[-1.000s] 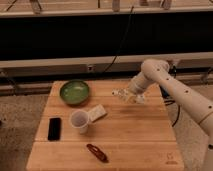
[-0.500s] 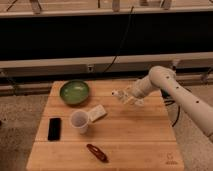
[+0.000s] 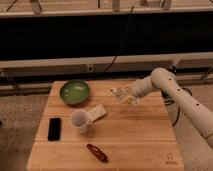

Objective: Stand the bottle upright

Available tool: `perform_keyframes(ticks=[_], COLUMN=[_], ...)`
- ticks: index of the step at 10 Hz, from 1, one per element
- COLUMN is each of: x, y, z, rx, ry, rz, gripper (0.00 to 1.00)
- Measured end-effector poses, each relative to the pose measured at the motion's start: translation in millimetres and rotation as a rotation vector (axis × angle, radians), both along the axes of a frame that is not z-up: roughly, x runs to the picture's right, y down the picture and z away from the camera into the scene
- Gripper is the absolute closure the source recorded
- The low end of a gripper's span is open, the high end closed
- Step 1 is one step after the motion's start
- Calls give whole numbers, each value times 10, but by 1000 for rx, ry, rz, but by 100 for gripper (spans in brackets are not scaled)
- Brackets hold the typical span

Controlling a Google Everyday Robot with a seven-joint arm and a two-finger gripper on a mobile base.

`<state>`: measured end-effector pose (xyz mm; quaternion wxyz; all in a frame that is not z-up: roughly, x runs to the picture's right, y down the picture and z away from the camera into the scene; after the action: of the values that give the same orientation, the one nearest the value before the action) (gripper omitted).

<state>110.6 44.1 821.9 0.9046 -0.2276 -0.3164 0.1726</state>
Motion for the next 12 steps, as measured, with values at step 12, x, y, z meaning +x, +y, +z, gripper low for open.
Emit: perform_keyframes(ticks=[12], x=[174], y=[-343], z=[320], rx=[52], ry=[-111], rz=[232], gripper=[100])
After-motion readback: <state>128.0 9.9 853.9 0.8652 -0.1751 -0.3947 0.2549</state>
